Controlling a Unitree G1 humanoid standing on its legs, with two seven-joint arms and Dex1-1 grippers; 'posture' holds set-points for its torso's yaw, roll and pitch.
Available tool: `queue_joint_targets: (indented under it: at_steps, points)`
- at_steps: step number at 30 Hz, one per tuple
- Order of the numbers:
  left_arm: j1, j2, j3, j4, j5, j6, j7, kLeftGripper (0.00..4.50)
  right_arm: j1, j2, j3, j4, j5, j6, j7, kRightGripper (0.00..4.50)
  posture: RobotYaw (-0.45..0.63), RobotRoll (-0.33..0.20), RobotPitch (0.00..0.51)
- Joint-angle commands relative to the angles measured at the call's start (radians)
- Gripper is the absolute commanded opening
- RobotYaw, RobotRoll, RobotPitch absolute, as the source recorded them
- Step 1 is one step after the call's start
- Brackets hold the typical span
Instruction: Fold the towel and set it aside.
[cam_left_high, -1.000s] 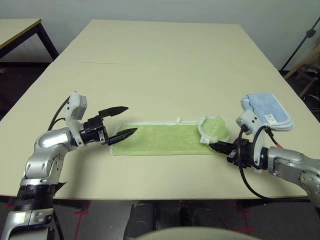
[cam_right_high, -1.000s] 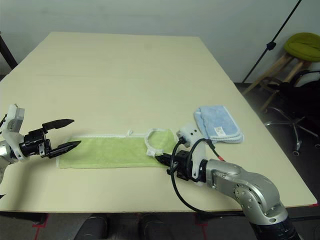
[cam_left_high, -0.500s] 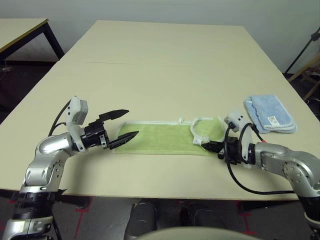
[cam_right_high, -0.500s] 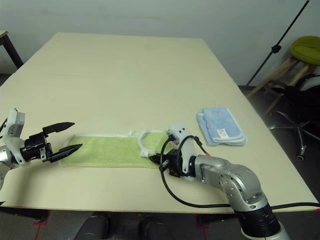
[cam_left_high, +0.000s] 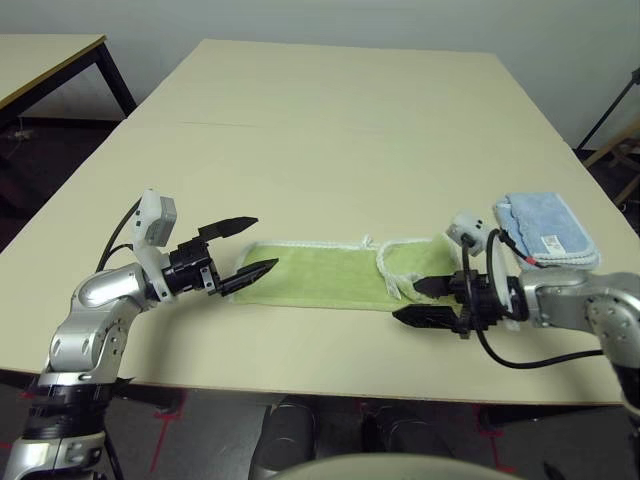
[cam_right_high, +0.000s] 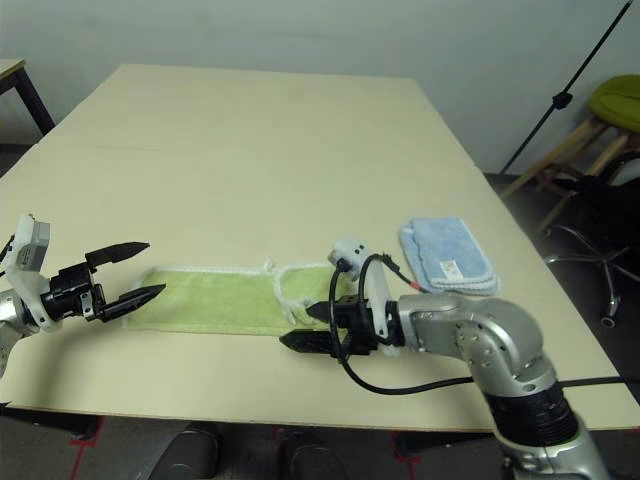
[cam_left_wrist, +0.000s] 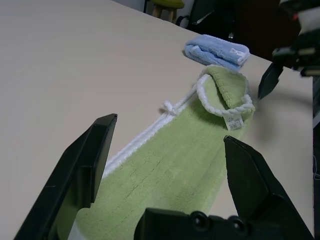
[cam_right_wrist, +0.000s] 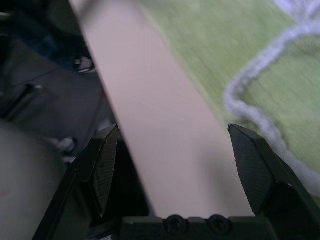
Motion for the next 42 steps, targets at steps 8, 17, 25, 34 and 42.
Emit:
queue_joint_targets:
  at_steps: [8, 17, 25, 34, 42]
  points:
    - [-0.023, 0.002, -0.007, -0.025, 0.000, 0.022, 0.006, 4.50, 0.159, -0.302, -0.023, 0.317, -0.584, -0.845, 0.334, 4.45, 0.18, 0.000, 0.101]
    - [-0.022, 0.004, -0.007, -0.046, 0.000, 0.037, 0.009, 4.50, 0.163, -0.268, 0.088, 0.437, -0.810, -1.154, 0.484, 4.45, 0.18, 0.000, 0.099]
    - [-0.019, 0.005, -0.004, -0.053, 0.001, 0.036, 0.015, 4.50, 0.097, -0.161, 0.162, 0.518, -1.015, -1.444, 0.441, 4.45, 0.19, 0.000, 0.088]
    - [-0.031, 0.003, -0.009, -0.046, 0.006, 0.029, 0.013, 4.50, 0.035, -0.105, 0.213, 0.570, -1.116, -1.591, 0.451, 4.28, 0.19, 0.000, 0.079]
    - [-0.027, -0.007, -0.012, -0.043, 0.009, 0.022, 0.015, 4.50, -0.002, -0.063, 0.253, 0.593, -1.165, -1.662, 0.454, 1.53, 0.20, 0.000, 0.082]
